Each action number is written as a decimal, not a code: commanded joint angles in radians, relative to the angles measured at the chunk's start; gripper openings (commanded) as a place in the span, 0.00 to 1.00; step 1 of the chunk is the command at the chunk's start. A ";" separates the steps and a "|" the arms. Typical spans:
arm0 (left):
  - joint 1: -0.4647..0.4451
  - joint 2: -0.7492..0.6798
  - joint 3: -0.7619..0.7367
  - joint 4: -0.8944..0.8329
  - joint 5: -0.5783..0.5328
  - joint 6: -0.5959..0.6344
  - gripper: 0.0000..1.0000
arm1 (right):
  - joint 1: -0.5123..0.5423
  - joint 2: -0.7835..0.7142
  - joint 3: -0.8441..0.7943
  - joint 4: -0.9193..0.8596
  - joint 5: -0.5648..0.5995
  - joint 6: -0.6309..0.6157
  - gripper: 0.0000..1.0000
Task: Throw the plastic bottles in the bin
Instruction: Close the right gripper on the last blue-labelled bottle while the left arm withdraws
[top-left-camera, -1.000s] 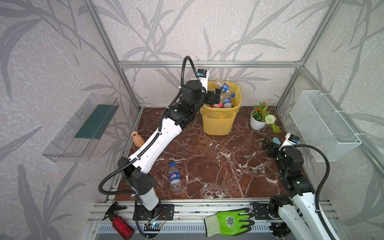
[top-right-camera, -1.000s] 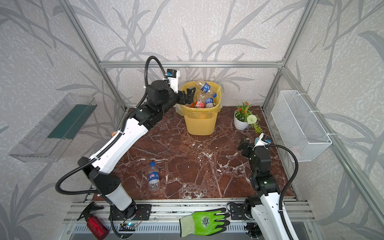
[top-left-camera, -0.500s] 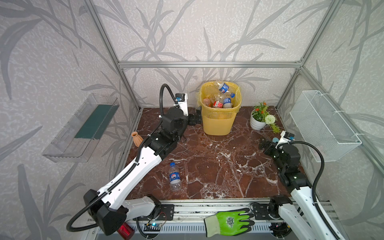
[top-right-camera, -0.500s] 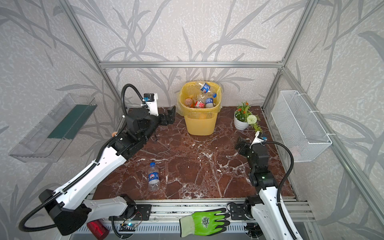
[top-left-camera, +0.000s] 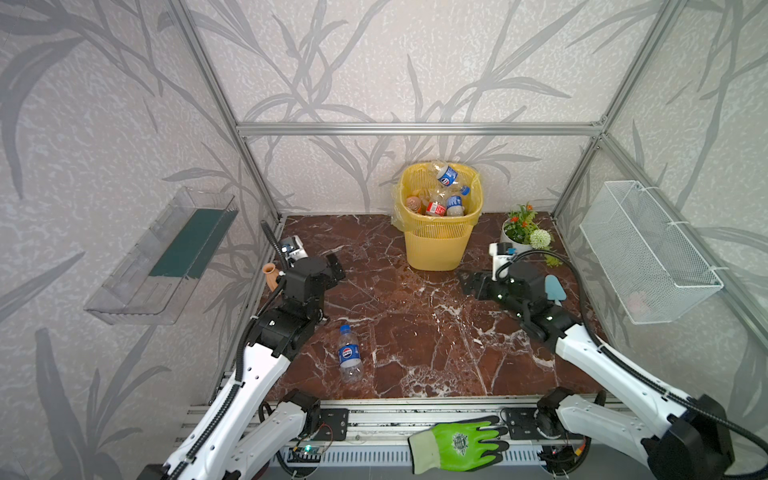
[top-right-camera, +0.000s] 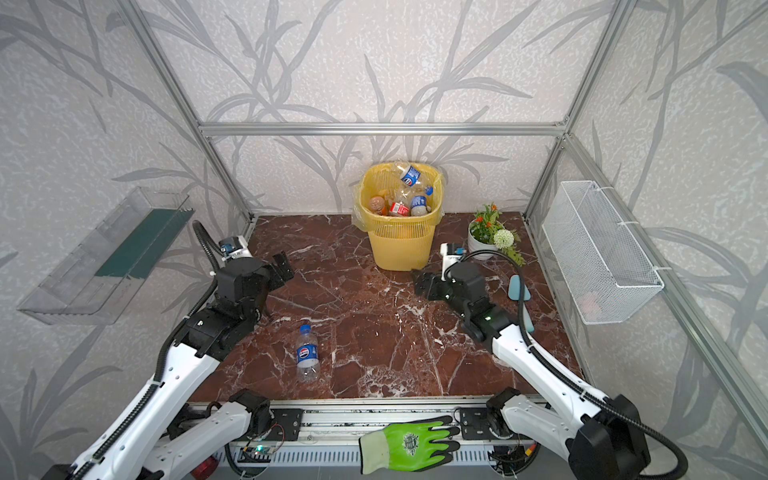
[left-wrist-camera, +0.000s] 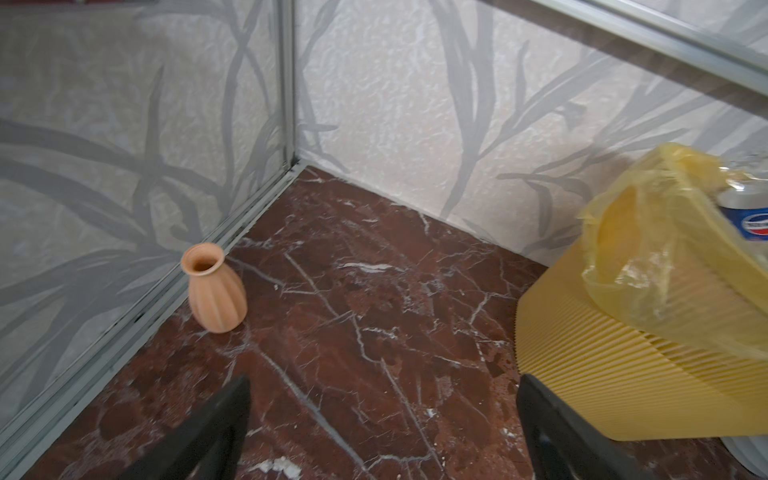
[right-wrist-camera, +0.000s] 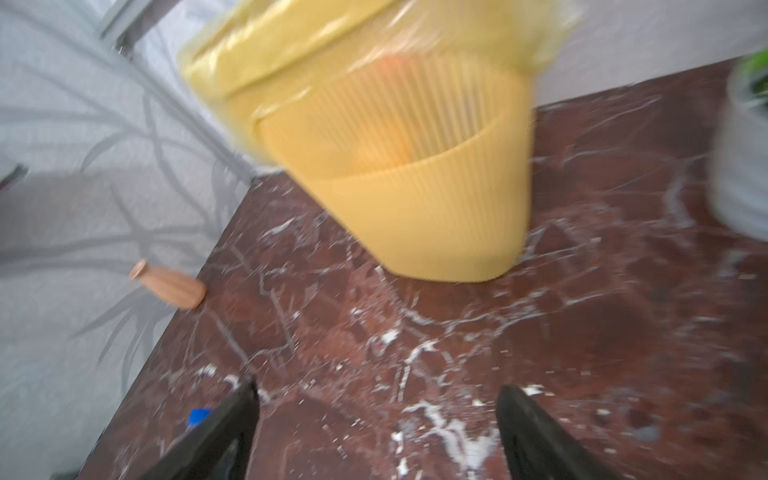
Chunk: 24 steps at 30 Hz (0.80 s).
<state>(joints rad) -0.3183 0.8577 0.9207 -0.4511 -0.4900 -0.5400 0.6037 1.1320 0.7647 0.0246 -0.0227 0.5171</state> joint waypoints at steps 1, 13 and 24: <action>0.079 -0.029 -0.026 -0.103 -0.001 -0.074 0.99 | 0.142 0.134 0.073 0.035 0.027 0.050 0.89; 0.389 -0.054 -0.092 -0.113 0.179 -0.010 0.99 | 0.513 0.641 0.484 -0.121 -0.157 0.049 0.87; 0.434 -0.070 -0.079 -0.081 0.237 0.025 0.99 | 0.606 0.830 0.610 -0.200 -0.205 0.099 0.87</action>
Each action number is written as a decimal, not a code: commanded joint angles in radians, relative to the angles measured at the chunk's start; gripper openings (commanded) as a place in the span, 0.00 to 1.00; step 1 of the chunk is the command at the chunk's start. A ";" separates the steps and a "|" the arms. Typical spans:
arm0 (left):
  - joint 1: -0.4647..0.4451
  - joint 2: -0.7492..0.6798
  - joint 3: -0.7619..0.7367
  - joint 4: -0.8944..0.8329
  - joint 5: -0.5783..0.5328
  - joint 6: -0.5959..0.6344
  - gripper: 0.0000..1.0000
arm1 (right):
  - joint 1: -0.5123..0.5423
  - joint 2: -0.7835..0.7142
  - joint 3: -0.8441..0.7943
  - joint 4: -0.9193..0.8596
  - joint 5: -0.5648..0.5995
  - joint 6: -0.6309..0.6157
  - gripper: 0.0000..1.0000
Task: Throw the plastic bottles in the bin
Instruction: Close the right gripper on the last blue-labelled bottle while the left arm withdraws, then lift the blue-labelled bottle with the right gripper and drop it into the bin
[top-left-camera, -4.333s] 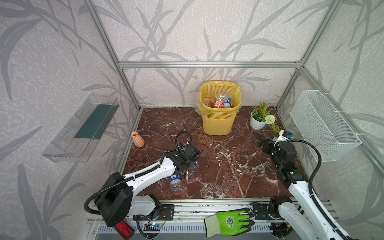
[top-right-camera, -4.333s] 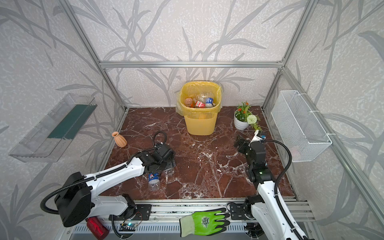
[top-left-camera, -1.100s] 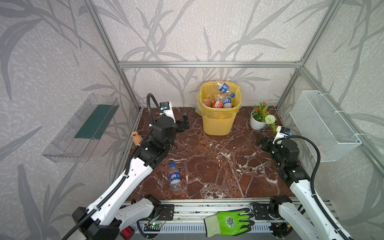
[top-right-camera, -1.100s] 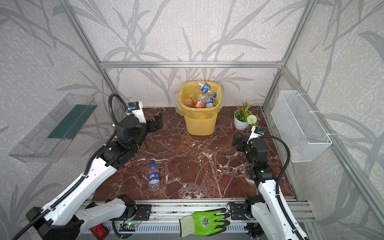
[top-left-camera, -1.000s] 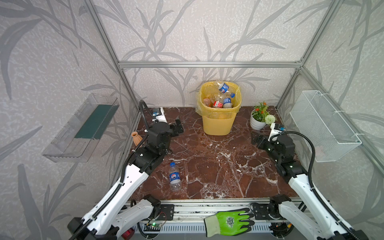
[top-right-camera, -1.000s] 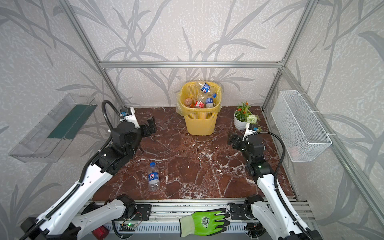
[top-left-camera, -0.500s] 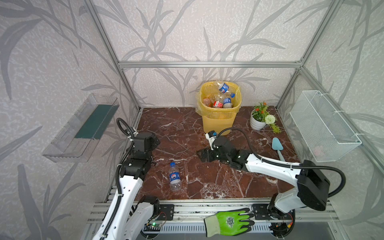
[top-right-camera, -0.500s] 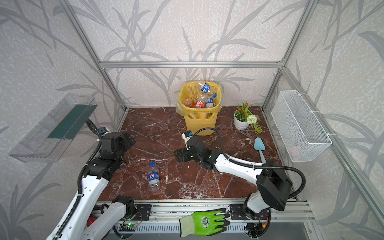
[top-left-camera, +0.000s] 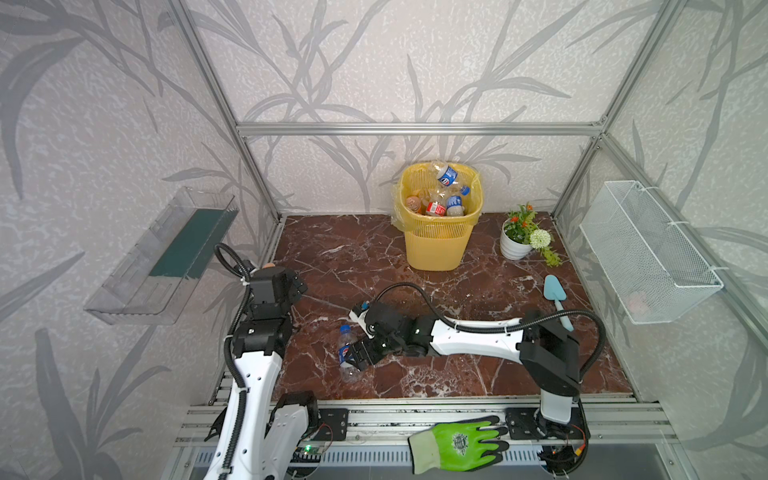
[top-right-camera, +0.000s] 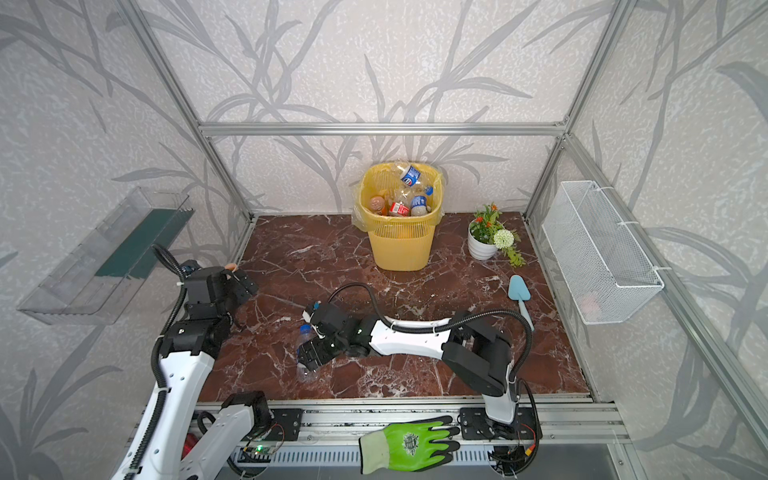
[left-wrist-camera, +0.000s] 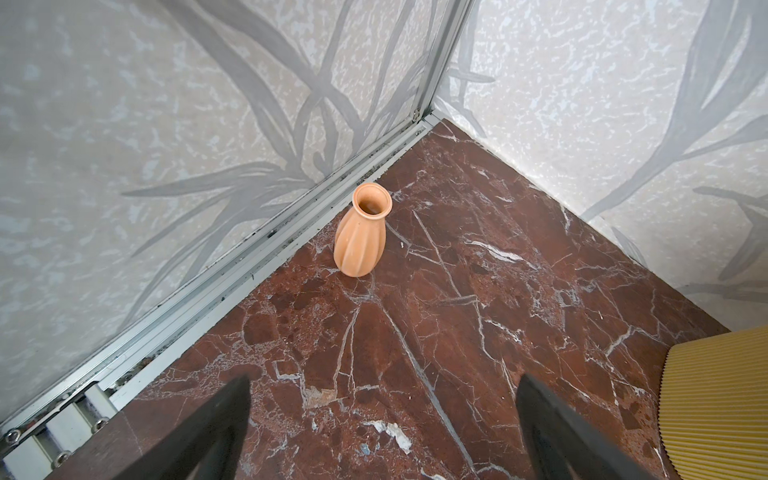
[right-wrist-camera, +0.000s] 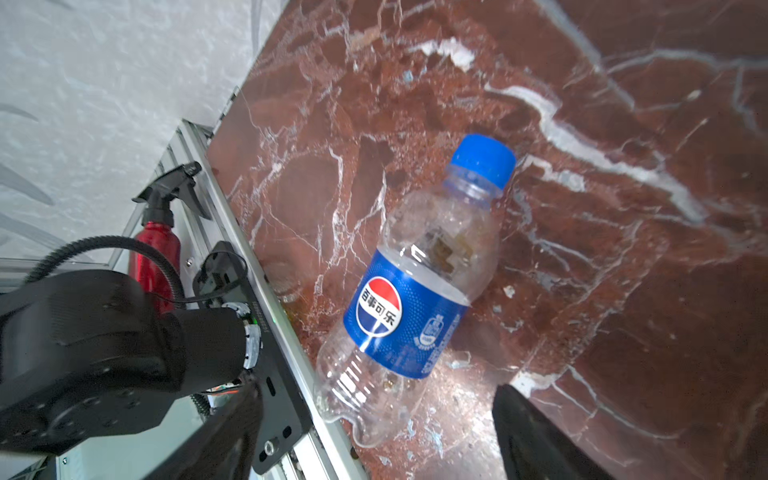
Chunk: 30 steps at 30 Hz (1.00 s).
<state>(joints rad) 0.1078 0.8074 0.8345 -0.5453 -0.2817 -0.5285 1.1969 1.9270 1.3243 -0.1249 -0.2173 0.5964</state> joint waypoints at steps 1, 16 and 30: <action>0.008 -0.023 0.004 0.016 0.037 0.013 0.99 | 0.015 0.056 0.069 -0.058 -0.004 0.022 0.87; 0.008 -0.068 -0.005 0.006 0.054 0.010 0.99 | 0.020 0.334 0.366 -0.326 0.027 -0.029 0.82; 0.008 -0.097 -0.034 0.001 0.092 0.015 0.99 | -0.051 0.074 0.165 -0.146 0.151 -0.119 0.50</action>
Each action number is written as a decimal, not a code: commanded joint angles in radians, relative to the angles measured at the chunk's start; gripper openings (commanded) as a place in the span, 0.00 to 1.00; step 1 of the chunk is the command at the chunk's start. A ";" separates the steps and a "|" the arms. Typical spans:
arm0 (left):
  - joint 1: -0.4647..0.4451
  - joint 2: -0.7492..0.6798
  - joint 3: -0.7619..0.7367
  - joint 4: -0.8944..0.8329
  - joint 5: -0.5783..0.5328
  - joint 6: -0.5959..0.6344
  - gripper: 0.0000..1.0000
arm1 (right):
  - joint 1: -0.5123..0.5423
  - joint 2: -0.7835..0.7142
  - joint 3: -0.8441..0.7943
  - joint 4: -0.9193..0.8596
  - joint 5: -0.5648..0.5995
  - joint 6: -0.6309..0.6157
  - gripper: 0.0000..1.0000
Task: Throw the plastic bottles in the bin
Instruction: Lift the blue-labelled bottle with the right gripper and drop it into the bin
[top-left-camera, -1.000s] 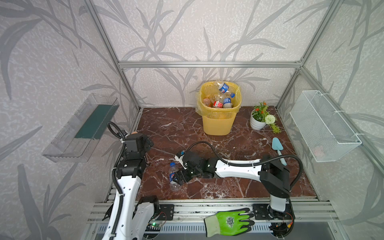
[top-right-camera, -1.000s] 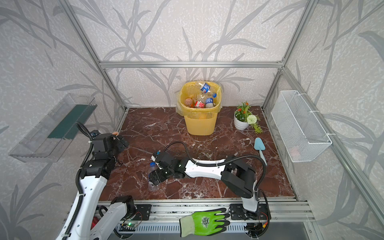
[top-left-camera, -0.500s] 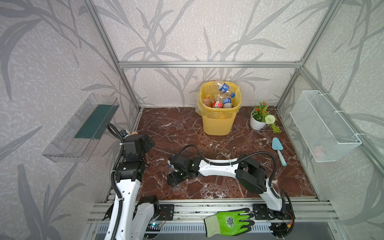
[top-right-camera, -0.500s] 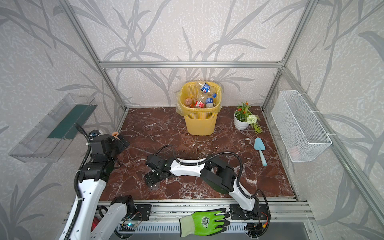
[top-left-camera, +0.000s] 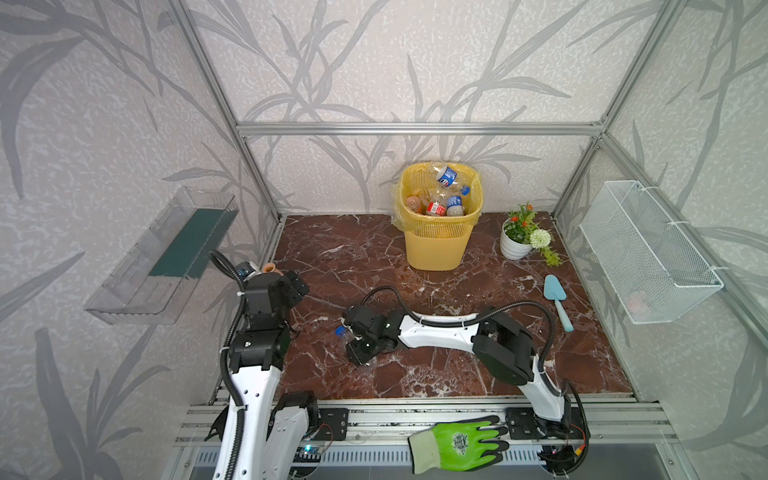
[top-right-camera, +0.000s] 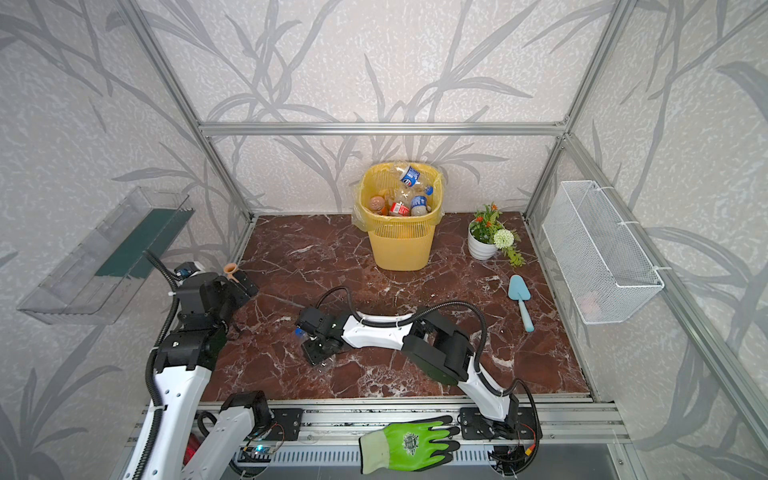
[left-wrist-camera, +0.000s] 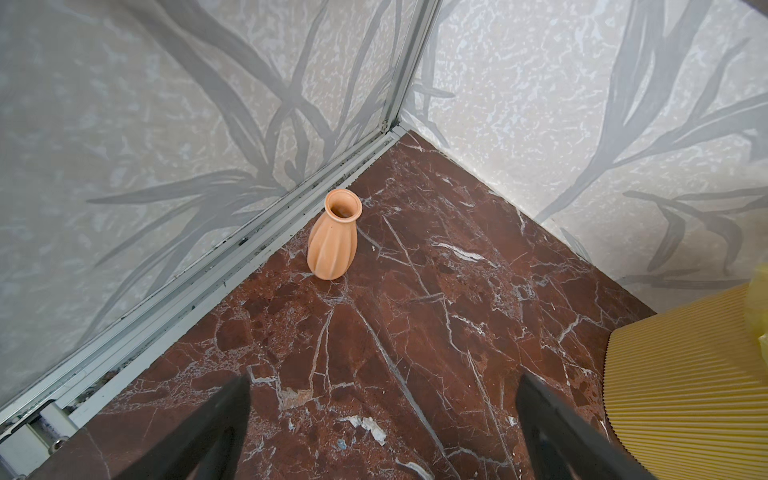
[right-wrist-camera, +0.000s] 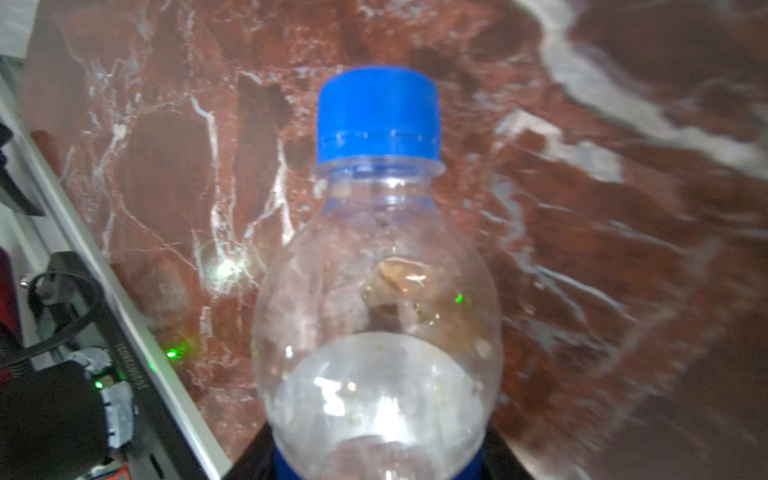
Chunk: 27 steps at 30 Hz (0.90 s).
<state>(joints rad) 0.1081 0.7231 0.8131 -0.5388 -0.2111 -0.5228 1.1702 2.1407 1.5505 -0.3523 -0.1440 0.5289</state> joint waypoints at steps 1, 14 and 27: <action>0.006 -0.017 -0.015 -0.001 0.035 0.009 0.99 | -0.031 -0.188 -0.097 0.113 0.100 -0.070 0.50; -0.006 -0.081 -0.112 0.141 0.299 0.012 0.94 | -0.067 -1.023 -0.609 0.882 0.547 -0.818 0.53; -0.109 -0.071 -0.132 0.183 0.262 0.019 0.92 | -0.482 -0.993 -0.435 0.779 0.295 -0.773 0.60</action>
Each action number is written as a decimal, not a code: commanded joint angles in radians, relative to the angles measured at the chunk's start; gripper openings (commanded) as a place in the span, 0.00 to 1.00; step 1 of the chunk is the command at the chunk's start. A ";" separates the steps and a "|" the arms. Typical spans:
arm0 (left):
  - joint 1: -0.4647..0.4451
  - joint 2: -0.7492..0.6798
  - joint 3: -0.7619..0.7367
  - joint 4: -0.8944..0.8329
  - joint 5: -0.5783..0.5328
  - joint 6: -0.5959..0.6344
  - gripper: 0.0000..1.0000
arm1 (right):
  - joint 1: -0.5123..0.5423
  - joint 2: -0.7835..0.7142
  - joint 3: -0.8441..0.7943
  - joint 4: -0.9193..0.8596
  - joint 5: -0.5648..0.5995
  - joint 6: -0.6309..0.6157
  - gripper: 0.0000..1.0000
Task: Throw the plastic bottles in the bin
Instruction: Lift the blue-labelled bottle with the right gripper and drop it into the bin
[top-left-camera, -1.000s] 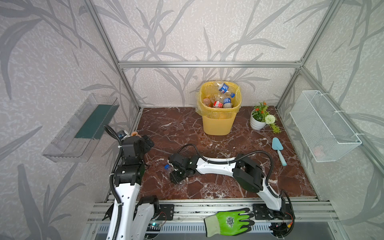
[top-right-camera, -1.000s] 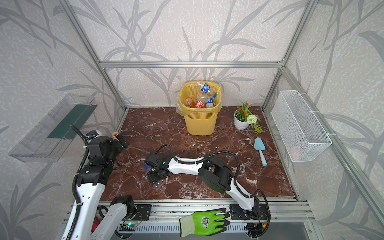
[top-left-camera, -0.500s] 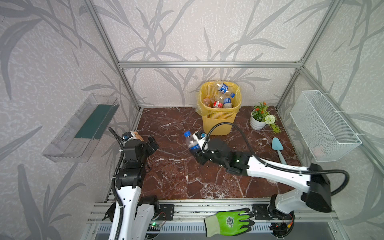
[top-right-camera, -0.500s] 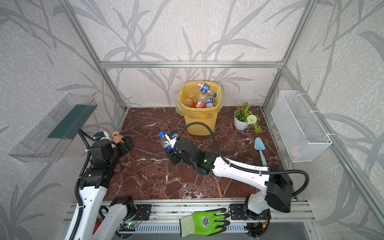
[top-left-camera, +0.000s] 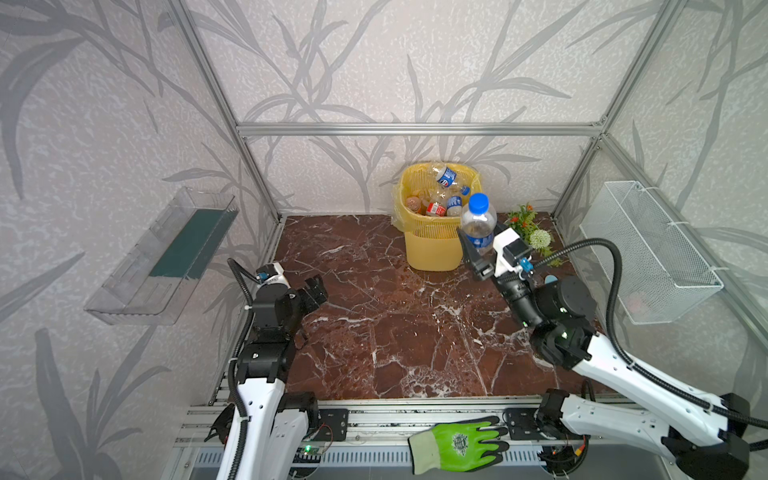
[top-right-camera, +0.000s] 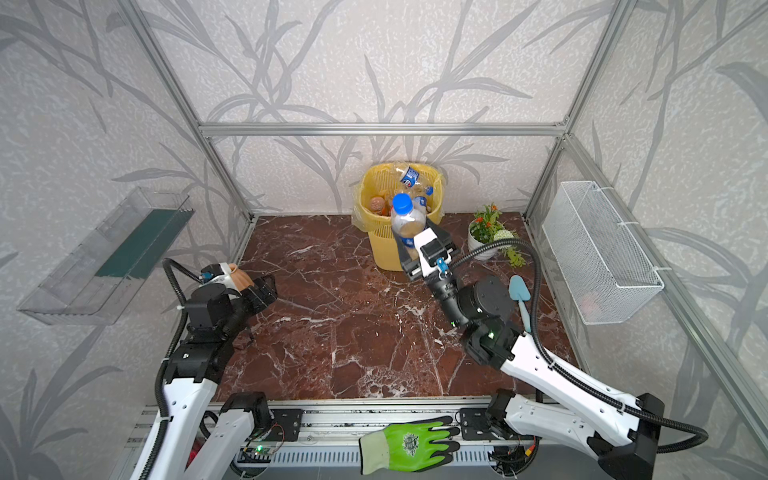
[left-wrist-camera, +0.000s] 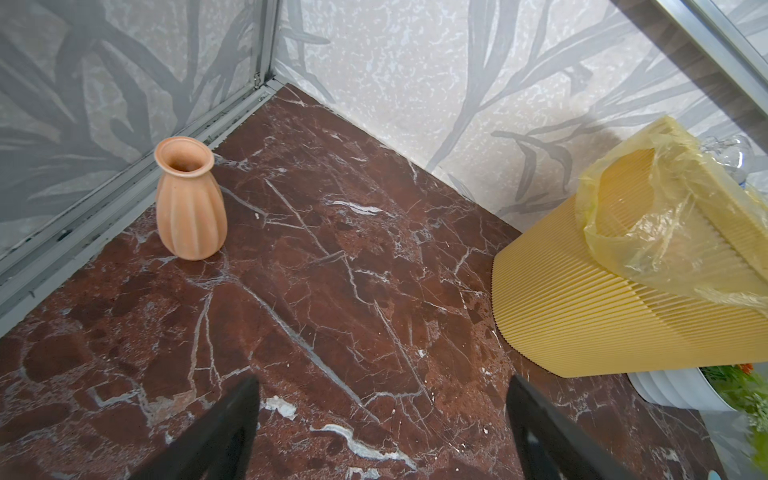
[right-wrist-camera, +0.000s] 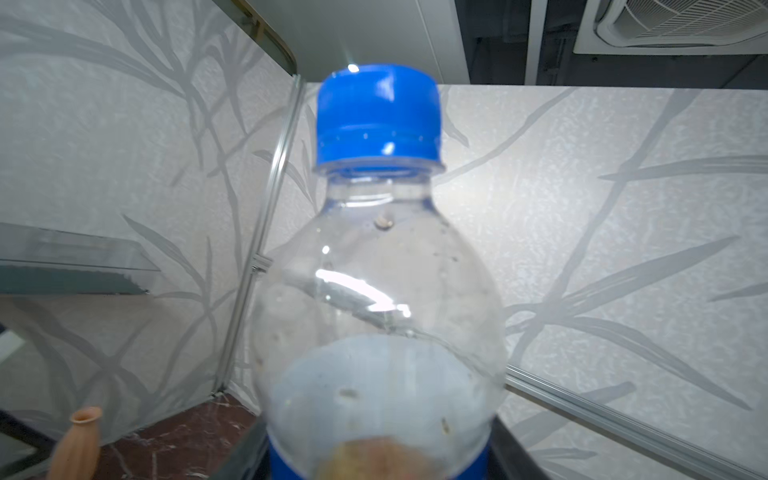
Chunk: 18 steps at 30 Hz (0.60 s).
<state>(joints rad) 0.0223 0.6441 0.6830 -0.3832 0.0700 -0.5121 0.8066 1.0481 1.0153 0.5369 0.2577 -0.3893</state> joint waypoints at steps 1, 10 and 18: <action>-0.036 0.023 0.004 0.026 -0.028 0.008 0.92 | -0.188 0.180 0.188 -0.209 -0.151 0.218 0.60; -0.090 0.066 0.039 0.024 -0.063 0.017 0.93 | -0.256 0.543 0.642 -0.680 -0.113 0.122 0.99; -0.092 0.025 0.028 0.002 -0.086 0.025 0.94 | -0.280 0.359 0.502 -0.623 -0.037 0.114 0.99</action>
<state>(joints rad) -0.0647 0.6830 0.6857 -0.3733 0.0078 -0.5041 0.5362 1.5028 1.5410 -0.1028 0.1741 -0.2653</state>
